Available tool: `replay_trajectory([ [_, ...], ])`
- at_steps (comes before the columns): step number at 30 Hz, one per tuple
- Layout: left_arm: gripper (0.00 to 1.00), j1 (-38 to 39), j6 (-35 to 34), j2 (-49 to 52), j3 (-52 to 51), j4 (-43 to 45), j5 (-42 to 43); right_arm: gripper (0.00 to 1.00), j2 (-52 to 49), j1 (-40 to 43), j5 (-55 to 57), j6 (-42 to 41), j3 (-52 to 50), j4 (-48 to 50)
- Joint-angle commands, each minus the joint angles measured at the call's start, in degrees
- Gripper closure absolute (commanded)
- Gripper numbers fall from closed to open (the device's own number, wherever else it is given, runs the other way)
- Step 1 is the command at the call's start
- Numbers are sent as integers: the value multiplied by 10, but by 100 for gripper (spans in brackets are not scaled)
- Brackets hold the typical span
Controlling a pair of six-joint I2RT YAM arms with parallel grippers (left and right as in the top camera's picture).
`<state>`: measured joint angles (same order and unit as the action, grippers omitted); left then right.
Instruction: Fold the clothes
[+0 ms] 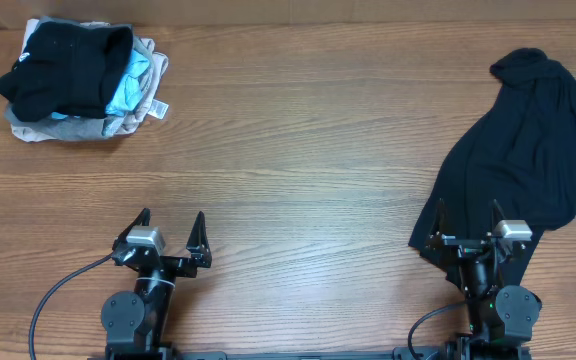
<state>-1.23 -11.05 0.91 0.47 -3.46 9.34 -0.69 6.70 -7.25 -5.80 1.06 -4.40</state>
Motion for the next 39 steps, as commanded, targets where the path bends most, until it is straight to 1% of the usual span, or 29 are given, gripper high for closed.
replay_trajectory([
  [1,0,-4,-8,-7,-2,-1,-6,0,5,-3,-1,-2,-6,3],
  [19,0,-4,-7,-7,-2,-1,-6,0,5,-3,-1,-2,-6,3],
  [23,0,-4,3,-7,-2,-3,-62,0,5,-3,-1,-2,-6,3],
  [25,0,-4,3,-7,-2,-9,-76,0,5,-3,-1,-2,-6,3],
  [39,0,-4,3,-7,-2,-9,-83,0,5,-3,-3,-2,-6,5],
])
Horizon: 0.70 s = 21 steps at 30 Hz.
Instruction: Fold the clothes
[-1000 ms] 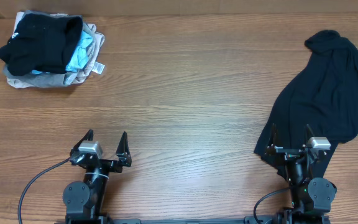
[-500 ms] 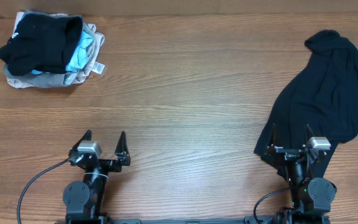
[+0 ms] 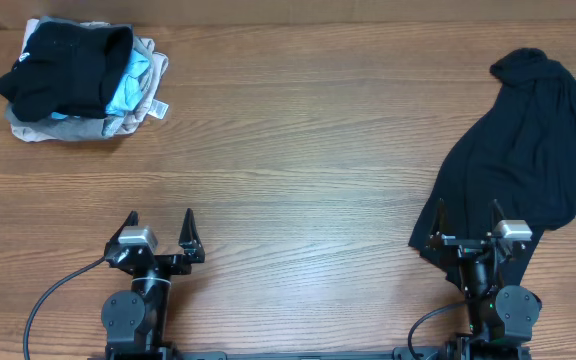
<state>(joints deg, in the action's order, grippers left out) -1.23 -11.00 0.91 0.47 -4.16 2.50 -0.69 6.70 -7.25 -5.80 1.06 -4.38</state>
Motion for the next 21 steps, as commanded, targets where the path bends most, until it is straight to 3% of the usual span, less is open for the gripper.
replay_trajectory([
  [1,0,-4,3,-7,-2,-2,-15,0,5,-3,-3,-2,-6,7],
  [6,0,-3,-49,-7,-2,1,10,0,5,-2,8,-2,-6,34],
  [11,0,-3,-57,-7,-2,18,35,0,5,-2,-41,-3,-2,160],
  [18,0,-3,-52,-4,46,14,38,0,4,-2,-10,-2,79,103],
  [21,0,-3,-19,19,90,-19,21,0,-14,-2,-9,-2,118,73],
])
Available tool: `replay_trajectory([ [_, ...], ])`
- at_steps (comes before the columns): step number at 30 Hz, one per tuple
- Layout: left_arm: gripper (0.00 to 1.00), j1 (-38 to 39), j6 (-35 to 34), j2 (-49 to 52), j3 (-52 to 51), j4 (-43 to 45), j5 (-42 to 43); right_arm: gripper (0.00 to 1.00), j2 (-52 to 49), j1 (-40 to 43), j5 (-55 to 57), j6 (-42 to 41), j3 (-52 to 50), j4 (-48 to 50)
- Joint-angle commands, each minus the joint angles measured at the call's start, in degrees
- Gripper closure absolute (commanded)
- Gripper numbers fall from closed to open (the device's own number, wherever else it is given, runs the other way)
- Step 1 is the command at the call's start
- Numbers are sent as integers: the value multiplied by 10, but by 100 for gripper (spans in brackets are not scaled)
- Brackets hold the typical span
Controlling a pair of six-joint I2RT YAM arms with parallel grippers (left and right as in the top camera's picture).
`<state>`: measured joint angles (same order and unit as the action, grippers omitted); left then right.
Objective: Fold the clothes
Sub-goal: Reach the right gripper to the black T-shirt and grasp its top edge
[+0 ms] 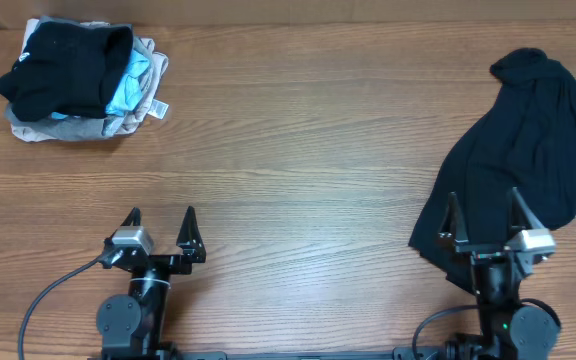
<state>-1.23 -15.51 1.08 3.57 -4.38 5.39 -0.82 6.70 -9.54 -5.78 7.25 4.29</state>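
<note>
A dark navy garment [523,150] lies spread and rumpled on the right side of the table. Its lower edge reaches my right gripper [483,205], which stands open over that hem with nothing between its fingers. At the far left corner sits a pile of clothes [78,80], a black piece on top of light blue, beige and grey ones. My left gripper [160,218] stands open near the front left, over bare wood, far from both the pile and the navy garment.
The wooden table [288,170] runs the whole view. A black cable [53,295] loops out from the left arm's base at the front edge.
My right gripper has shifted a little to the right and farther out over the navy garment's lower edge. The left gripper is nearly where it was. The clothes lie unchanged.
Both grippers stood open at the front edge, the left angled to the right. Then the left had turned slightly leftward while the right stayed put. Now the right has moved over the navy garment's hem. Neither garment nor pile has been touched.
</note>
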Motion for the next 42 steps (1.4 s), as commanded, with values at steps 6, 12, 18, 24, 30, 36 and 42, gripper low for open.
replay_trajectory([
  [6,0,-3,79,160,199,-65,-45,0,-105,-2,14,-2,172,-107],
  [12,0,-2,103,399,419,-206,-2,0,-280,-2,14,1,346,-175],
  [18,0,-2,123,595,641,-380,2,0,-495,2,15,32,554,-304],
  [24,0,-2,130,722,764,-493,2,0,-734,64,-80,32,786,-427],
  [30,0,-2,124,806,767,-515,7,0,-955,167,-190,32,947,-467],
  [36,0,-2,121,897,767,-526,37,0,-1049,229,-66,31,947,-482],
  [42,0,-2,121,942,767,-533,60,2,-1117,315,-29,2,947,-469],
])
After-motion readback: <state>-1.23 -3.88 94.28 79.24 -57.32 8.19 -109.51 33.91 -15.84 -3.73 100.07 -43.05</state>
